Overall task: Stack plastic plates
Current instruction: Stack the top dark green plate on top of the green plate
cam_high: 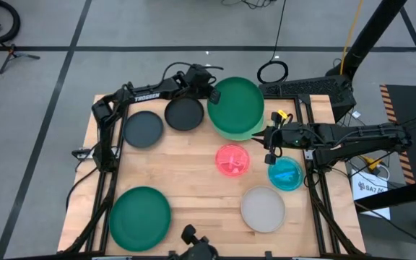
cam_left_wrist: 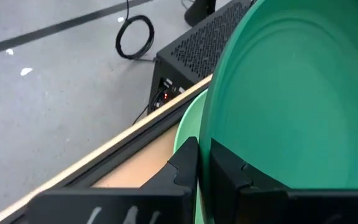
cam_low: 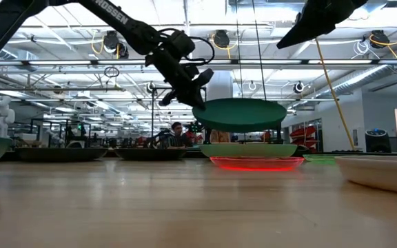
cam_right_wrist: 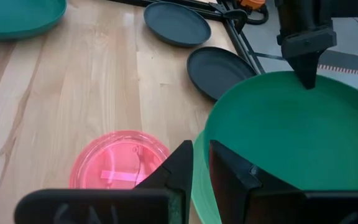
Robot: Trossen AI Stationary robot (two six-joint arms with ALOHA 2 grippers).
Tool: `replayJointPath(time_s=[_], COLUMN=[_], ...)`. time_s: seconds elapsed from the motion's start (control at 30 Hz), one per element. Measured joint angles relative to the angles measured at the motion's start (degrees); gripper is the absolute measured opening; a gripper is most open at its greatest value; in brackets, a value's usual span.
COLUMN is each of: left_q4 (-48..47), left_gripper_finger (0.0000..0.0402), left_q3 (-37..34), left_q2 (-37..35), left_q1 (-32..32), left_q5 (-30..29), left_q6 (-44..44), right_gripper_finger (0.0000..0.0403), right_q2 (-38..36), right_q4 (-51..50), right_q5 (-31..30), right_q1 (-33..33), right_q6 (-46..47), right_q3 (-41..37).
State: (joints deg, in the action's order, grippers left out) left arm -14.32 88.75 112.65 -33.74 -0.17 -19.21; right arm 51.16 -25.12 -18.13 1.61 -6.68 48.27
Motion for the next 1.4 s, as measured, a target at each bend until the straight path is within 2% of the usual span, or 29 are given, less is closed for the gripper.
replayJointPath(time_s=[0.37,0.8,1.4], left_q4=[-0.90,-0.73,-0.43], left_gripper_finger=[0.0026,0.0027,0.0027], left_q3=[0.00,-0.02,-0.02], left_q2=[1.61,1.54,1.52], left_q1=[0.24,0.34,0.46], left_q5=[-0.32,-0.33,3.11], left_q6=[-2.79,-2.15,-2.12], right_gripper_finger=[0.0045,0.0045,0.0045], right_q2=[0.00,0.00,0.00], right_q4=[0.27,0.24,0.22], right_q5=[0.00,0.00,0.00], right_q1=[0.00,0.00,0.00], right_q6=[0.26,0.26,0.26], right_q3=[0.00,0.00,0.00])
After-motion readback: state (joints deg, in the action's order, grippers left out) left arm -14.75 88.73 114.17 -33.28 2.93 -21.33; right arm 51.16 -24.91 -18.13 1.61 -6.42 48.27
